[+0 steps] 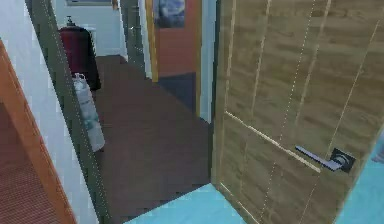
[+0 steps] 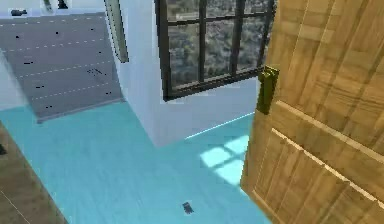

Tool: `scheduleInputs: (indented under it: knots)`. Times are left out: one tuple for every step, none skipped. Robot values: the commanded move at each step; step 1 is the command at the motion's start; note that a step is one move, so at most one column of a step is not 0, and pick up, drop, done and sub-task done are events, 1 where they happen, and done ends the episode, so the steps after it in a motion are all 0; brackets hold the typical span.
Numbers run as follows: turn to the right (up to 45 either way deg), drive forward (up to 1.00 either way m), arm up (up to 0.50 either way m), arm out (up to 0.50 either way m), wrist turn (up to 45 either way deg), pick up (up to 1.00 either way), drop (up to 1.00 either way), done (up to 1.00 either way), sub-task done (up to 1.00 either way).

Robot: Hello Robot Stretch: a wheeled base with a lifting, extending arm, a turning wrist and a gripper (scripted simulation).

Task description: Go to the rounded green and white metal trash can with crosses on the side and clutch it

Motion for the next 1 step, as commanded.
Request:
scheduleInputs:
  knots:
    - [-45.0,0.00,0.00,0.00,0.0,0.00,0.00,0.00,0.00]
